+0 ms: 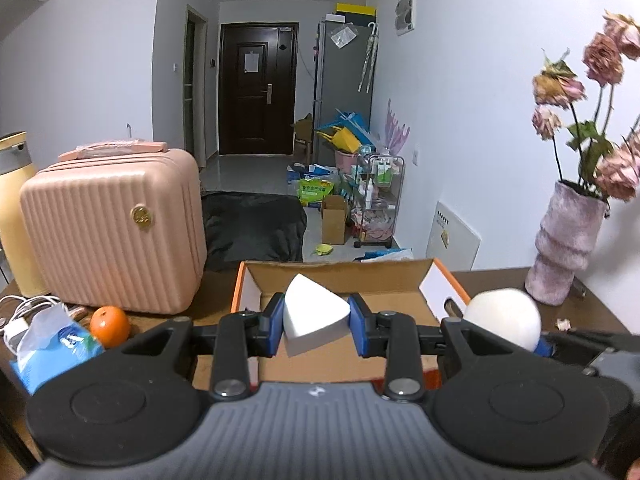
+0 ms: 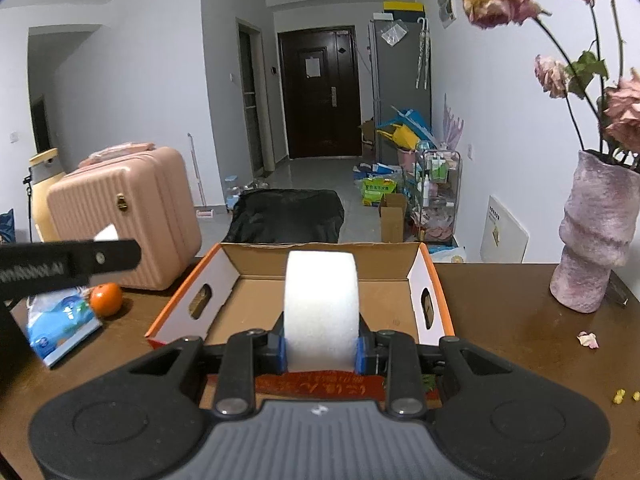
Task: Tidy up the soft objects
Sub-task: 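Carry foam roll in right tool and sponge in left tool over cardboard box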
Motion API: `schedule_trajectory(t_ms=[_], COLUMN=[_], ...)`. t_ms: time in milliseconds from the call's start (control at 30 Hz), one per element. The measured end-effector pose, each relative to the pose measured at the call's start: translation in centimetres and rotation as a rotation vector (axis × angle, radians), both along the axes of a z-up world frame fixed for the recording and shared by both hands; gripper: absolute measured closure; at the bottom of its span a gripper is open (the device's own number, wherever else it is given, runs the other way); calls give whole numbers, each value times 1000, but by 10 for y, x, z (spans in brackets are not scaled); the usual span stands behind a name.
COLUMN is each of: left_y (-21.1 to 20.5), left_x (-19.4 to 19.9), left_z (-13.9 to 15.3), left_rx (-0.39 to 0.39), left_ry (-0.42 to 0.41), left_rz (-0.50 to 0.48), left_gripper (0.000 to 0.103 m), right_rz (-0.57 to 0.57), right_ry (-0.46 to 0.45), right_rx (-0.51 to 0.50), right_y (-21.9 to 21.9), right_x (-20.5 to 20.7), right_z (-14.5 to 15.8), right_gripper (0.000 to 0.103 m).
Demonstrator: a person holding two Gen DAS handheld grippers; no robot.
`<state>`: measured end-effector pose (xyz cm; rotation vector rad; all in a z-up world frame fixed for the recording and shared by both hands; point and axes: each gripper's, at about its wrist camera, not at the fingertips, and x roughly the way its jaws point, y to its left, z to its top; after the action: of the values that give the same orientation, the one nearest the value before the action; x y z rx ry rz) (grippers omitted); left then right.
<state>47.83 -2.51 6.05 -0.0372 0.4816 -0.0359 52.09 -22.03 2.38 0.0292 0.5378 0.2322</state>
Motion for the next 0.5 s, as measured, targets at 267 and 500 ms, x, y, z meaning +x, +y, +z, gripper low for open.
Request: schedule_trajectory(t_ms=[267, 500], left_y=[-7, -16], left_x=[48, 96], left_z=[-2, -22], left_rx=[5, 21], left_ry=[10, 76], left_rz=[20, 40], left_gripper=[69, 69], right_rz=[-25, -43], right_ry=[65, 114], right_rx=[-10, -17], right_y=[-3, -1], right_x=[60, 103], right_z=[-16, -30], right_gripper=[74, 74])
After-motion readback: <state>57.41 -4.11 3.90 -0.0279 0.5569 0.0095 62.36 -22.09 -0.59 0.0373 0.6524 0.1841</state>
